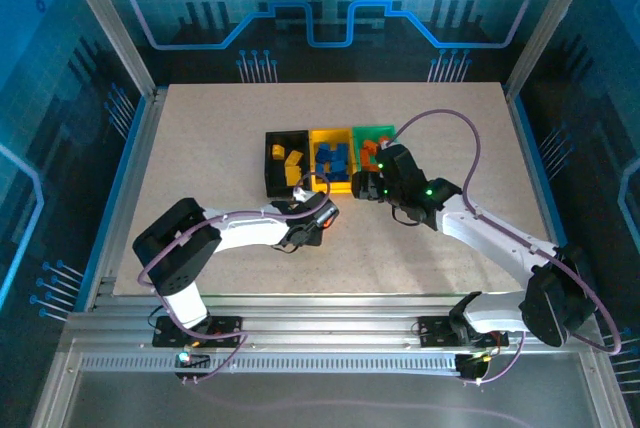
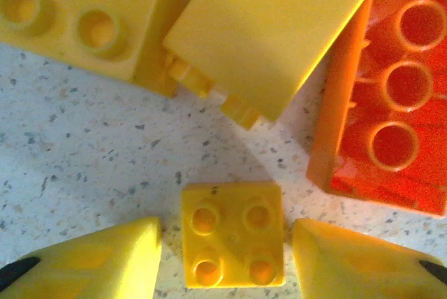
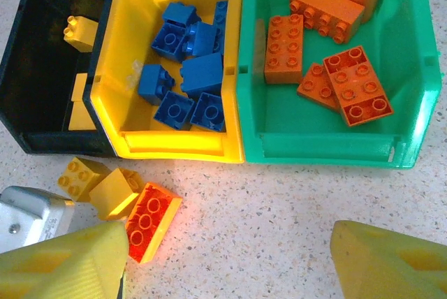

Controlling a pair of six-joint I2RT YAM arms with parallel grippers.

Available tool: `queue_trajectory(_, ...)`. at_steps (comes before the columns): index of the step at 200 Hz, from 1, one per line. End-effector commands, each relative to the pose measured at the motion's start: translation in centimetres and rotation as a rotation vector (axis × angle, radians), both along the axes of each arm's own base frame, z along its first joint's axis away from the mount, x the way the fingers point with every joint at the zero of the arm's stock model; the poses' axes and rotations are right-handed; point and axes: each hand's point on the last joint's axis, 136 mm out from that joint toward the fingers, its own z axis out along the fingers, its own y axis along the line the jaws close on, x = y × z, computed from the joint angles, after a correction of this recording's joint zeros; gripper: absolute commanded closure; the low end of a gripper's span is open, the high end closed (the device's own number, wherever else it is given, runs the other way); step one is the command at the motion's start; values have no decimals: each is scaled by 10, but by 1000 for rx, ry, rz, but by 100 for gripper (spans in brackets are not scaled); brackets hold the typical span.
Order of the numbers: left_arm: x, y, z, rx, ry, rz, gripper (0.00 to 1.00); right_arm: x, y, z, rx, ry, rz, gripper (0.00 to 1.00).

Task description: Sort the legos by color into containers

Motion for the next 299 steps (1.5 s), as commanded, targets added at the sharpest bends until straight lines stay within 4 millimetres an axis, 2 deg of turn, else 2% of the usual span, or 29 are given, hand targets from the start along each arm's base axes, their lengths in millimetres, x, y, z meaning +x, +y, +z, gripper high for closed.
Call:
queue_trajectory(1,1,7,-18,27,-6,-1,57,5,-4,3,17,-22,-34,22)
queue_trajectory(15,-3,10,-17,24,1,2,63,4,-5,3,14,-21,-37,22)
queue_trajectory(36,-13,16,-8,-11,0,20,66,4,-8,3,9,-21,-41,23)
queue_trajectory(65,-24,18,34,-108,-43,39,68,3,-10,0,17,-19,-51,22)
queue_trajectory(86,-14,20,80,-164,-115,56,67,3,-11,-5,21,-16,-58,22)
queue_trajectory(97,0,25,103,-194,-149,83,67,2,-12,-9,18,-6,-65,22)
queue_trajectory(110,22,34,121,-214,-182,127,67,2,-12,-14,16,4,-67,23)
queue_trajectory(135,70,48,138,-230,-232,203,67,0,-14,-19,9,18,-76,22)
queue_trajectory(172,130,52,137,-183,-237,250,67,-4,-20,-16,-2,20,-90,22)
queue_trajectory(185,144,54,131,-169,-224,267,67,-5,-21,-12,6,13,-92,22)
queue_trajectory(189,148,55,129,-164,-221,274,67,-10,-24,-21,-6,30,-93,22)
queue_trajectory(207,162,59,121,-155,-201,298,66,-13,-26,-20,0,31,-95,22)
queue_trajectory(224,171,58,117,-141,-186,298,56,-15,-24,-23,8,41,-87,22)
queue_trajectory(244,175,53,118,-155,-172,294,31,-18,-17,-27,33,56,-65,20)
queue_trajectory(269,169,44,135,-241,-193,285,11,-22,1,-34,80,72,-30,15)
queue_trajectory(279,161,39,147,-285,-210,274,2,-23,9,-39,81,82,-23,15)
queue_trajectory(299,137,28,164,-358,-235,235,1,-23,26,-54,71,114,-16,14)
